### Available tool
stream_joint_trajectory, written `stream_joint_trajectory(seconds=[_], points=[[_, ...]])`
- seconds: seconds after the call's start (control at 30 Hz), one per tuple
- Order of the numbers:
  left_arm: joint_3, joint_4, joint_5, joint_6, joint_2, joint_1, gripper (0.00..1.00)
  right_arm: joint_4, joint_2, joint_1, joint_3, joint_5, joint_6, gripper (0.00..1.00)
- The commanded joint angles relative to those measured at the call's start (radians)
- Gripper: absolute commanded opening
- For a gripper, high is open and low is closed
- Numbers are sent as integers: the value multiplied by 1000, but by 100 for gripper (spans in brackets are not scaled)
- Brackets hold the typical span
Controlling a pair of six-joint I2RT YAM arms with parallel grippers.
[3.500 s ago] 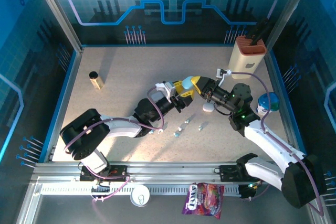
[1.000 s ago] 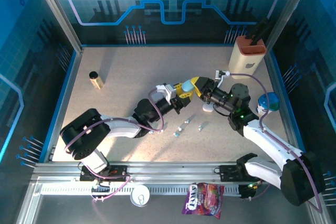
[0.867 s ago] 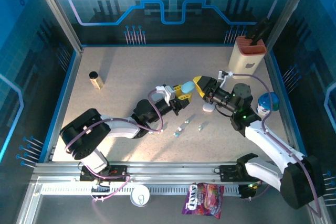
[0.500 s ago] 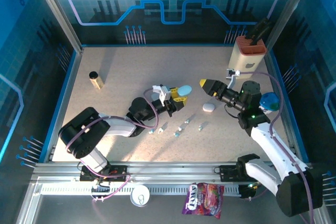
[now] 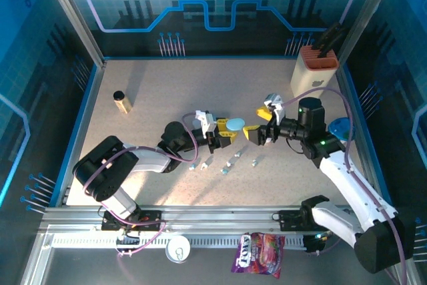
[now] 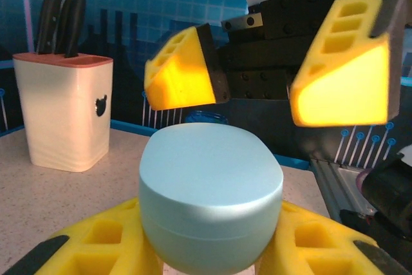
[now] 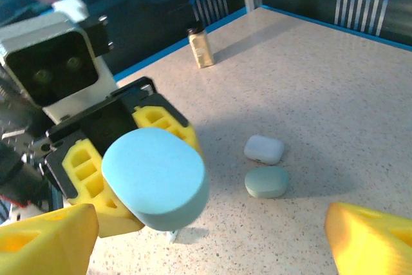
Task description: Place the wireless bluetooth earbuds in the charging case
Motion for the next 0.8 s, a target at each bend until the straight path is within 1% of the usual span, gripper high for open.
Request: stream_joint_trajectory(seconds=[0.0, 0.2, 0.3, 0.53, 0.77], points=[[9, 6, 55, -17, -22, 5, 28, -54, 8, 35, 40, -15, -142, 91], [21, 27, 70, -46, -15, 6, 27, -32, 19, 54, 31, 46, -135, 91], [21, 31, 68, -51, -11, 6, 27, 2, 20, 51, 22, 107, -113, 91], [16, 51, 67, -55, 0, 4, 26, 72, 22, 43, 24, 132, -46, 91], [5, 43, 55, -23, -5, 4, 26, 129, 41, 30, 44, 151, 28, 90]])
